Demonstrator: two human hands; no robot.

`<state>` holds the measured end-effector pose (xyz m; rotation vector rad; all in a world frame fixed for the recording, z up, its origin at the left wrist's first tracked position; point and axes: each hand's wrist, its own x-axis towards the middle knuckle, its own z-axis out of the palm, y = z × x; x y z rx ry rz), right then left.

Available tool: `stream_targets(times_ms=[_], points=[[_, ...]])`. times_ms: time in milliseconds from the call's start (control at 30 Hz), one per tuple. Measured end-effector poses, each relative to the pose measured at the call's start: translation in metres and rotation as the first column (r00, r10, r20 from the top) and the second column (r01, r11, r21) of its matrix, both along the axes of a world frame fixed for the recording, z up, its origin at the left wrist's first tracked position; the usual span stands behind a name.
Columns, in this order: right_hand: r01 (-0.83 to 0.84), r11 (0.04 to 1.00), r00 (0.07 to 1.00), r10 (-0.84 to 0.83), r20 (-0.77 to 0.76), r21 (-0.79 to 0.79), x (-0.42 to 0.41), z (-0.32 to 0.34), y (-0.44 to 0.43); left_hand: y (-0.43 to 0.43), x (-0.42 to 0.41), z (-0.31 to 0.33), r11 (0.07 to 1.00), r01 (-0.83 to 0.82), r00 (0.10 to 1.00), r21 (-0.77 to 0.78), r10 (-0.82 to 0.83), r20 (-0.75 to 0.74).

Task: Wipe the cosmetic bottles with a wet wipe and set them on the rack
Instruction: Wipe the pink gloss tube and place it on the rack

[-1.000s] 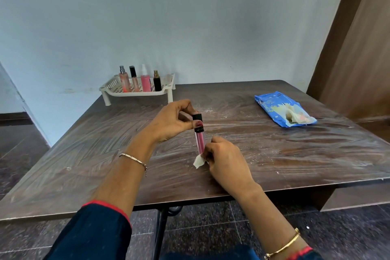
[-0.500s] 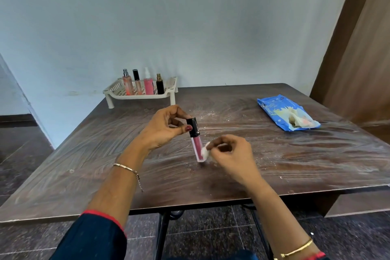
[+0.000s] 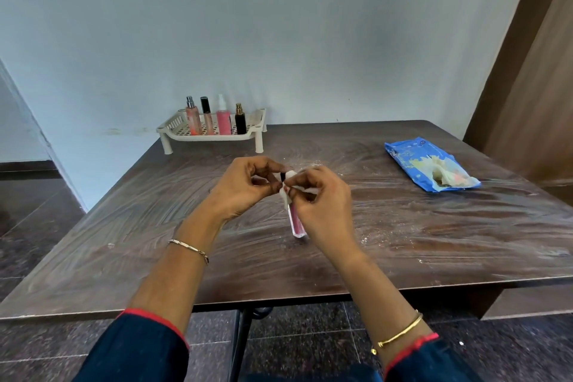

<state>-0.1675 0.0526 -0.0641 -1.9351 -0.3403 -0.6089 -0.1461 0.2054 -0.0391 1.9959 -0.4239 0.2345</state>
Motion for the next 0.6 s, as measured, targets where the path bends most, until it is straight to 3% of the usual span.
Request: stream_targets(times_ms=[400, 600], points=[[0.007, 0.988, 0.972, -0.042, -0.230, -0.154, -0.020, -0.041, -0.019, 0.001, 0.002, 0.002, 1.000, 0.019, 0.999, -0.013, -0.019, -0.044], [-0.015, 0.996, 0.964, -0.011, -0.267, -0.092, -0.015, -0.033, -0.021, -0.001, -0.001, 0.004, 0.999, 0.048, 0.997, -0.026, -0.049, -0.067]])
